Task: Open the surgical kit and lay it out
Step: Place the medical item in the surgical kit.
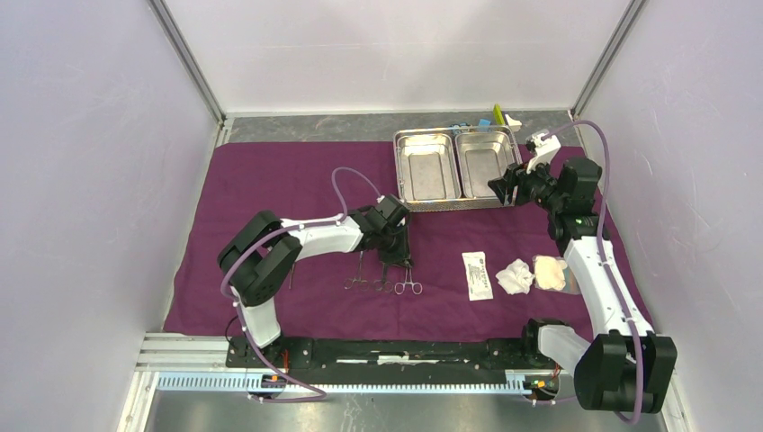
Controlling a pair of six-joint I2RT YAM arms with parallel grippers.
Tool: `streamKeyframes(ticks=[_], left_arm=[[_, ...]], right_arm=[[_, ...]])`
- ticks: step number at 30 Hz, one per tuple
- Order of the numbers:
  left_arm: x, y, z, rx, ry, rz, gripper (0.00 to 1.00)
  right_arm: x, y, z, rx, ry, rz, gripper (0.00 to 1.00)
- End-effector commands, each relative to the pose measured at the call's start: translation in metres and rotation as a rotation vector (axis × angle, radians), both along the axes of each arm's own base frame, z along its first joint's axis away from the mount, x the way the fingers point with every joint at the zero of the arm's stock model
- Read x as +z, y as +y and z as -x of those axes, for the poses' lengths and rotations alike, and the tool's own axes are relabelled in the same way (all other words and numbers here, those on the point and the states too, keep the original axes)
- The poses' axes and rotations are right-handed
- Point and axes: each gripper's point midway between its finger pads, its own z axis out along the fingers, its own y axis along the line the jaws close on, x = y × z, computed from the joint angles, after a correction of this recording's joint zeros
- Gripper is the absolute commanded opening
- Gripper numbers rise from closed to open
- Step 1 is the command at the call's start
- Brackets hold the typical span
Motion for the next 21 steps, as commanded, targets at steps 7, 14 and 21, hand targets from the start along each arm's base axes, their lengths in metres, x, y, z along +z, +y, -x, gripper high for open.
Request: streamKeyframes(ticks=[7, 14, 21], left_arm=[[0.0005, -0.0108, -0.0128, 0.012, -0.005, 0.019, 0.04], [-0.0025, -0.0086, -0.0129, 0.018, 0.000, 0.013, 0.08], [-0.0029, -0.0051, -0.0131, 0.026, -0.007, 0.006, 0.14]], right_arm=[[0.0108, 0.0009, -0.0001, 0.013, -0.045, -0.015, 0.61], [0.0102, 0.0011, 0.0004, 0.015, -0.042, -0.018, 0.62], [0.0104, 0.0017, 0.0000, 0.018, -0.039, -0.028, 0.62]])
